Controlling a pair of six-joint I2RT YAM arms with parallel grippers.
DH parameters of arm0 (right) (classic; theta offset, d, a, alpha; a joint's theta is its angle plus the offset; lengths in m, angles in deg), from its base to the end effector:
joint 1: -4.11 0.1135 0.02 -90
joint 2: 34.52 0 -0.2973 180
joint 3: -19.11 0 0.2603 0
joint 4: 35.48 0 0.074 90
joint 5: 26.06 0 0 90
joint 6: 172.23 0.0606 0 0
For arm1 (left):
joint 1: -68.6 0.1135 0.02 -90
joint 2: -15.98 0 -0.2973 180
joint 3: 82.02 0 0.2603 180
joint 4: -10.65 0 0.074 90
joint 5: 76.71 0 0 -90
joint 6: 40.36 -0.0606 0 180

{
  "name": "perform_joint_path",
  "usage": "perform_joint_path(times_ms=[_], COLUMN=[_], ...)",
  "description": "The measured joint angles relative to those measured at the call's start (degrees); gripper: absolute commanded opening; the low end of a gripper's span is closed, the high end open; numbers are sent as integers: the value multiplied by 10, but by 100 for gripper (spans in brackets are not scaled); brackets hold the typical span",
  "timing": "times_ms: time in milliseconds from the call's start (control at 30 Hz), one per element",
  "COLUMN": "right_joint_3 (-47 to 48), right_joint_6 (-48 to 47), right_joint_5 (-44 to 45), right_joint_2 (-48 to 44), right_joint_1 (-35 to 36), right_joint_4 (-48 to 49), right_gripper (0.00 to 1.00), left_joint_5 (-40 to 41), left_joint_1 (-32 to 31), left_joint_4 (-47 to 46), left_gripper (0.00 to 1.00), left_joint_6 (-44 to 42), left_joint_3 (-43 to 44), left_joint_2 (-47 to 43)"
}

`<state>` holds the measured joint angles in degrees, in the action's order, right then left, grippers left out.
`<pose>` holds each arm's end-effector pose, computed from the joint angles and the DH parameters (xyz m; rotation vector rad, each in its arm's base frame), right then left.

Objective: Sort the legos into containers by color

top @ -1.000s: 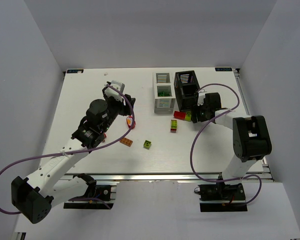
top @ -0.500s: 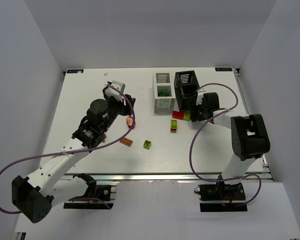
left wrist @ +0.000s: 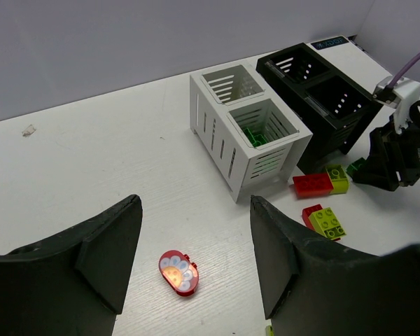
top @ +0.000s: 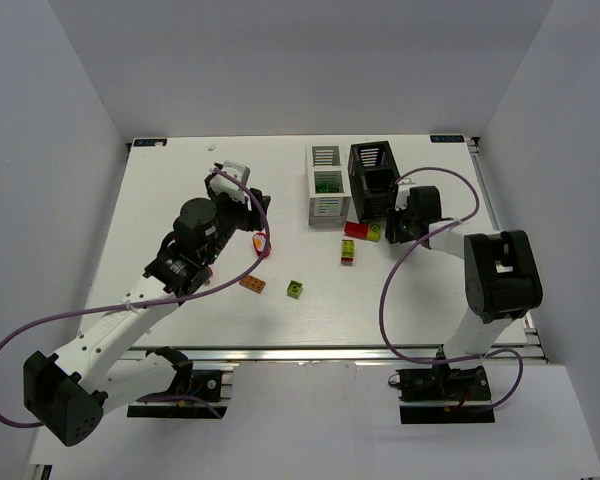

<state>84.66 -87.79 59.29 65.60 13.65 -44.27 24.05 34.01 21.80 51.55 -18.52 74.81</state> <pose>0.3782 0.0685 0.1662 -0.3462 2.3021 0.1293 0.2190 -0.1373 0.3740 0.3383 1.6579 -0.3206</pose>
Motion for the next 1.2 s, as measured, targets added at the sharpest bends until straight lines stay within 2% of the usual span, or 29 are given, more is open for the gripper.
perform_joint_path(times_ms=[100,267,400,533,800,1100,1200], right_joint_3=[-25,-40,-31,7,172,316,343], right_joint_6=[-16,-66,-125,-163,-163,-132,-124], right_joint_5=[-1,-23,-100,-169,-217,-185,-166], right_joint_2=[-38,-127,-188,-205,-125,17,47], right_joint_1=[-9,-14,-13,-3,68,148,151], right_joint_4=[-12,-73,-144,-189,-197,-200,-201], right_gripper=[0,0,0,0,0,12,19], left_joint_5=[0,0,0,0,0,4,4], left_joint_1=[0,0,0,0,0,0,0], left_joint_4=[0,0,0,0,0,0,0], left_gripper=[73,73,73,73,73,73,73], left_joint_6=[0,0,0,0,0,0,0], left_joint_3=[0,0,0,0,0,-1,-1], left_joint_2=[0,0,0,0,0,0,0])
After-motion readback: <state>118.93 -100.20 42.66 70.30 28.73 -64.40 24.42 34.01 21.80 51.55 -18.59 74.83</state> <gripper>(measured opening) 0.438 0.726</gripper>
